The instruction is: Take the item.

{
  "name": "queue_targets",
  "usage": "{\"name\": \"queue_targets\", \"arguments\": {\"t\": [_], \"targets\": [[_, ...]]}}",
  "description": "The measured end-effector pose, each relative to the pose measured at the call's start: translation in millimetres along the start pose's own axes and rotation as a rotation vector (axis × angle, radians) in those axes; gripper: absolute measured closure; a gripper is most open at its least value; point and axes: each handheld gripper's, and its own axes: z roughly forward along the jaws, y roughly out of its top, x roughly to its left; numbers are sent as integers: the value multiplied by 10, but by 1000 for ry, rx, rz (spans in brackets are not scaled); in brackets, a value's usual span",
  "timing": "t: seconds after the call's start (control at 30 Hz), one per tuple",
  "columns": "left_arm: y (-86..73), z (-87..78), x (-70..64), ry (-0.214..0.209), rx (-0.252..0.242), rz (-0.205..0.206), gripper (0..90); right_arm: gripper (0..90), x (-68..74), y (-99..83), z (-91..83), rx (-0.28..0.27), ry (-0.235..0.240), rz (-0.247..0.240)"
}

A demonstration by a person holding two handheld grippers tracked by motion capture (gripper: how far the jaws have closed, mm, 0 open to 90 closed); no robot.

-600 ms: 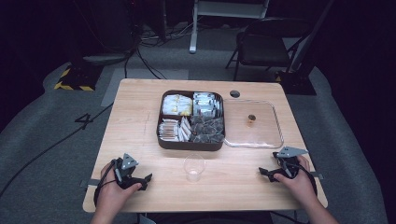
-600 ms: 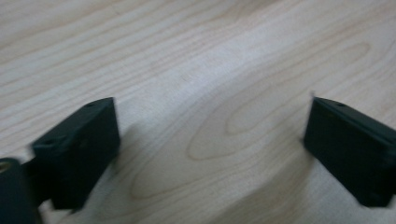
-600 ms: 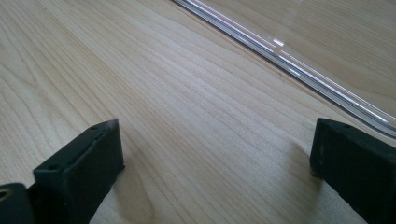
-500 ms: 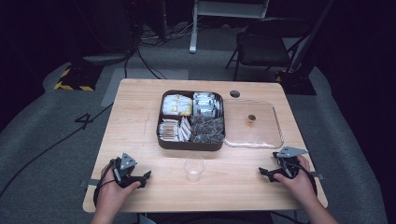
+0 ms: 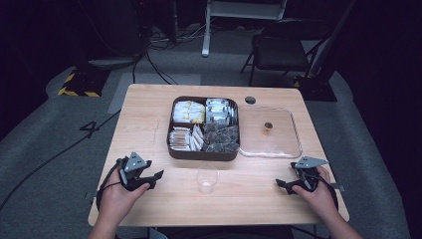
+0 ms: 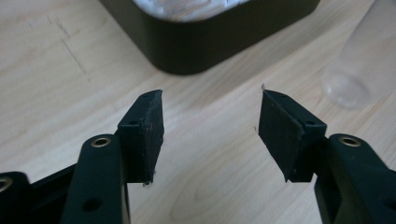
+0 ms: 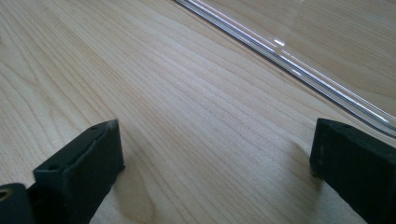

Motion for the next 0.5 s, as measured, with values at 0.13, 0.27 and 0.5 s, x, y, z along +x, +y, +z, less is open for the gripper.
{"name": "queue_targets", "arguments": {"t": [0.13,0.27,0.5], "targets": [[129,-1,17,3,-17,-7,409,27,1,-1,-1,0,1,0],[208,-4,17,-3,-33,-30,408,27,0,-1,-1,-1,2,-1],[471,-57,60,-18,-63,-44,420,27,-5,-4,-4,-1,13,-11]]}}
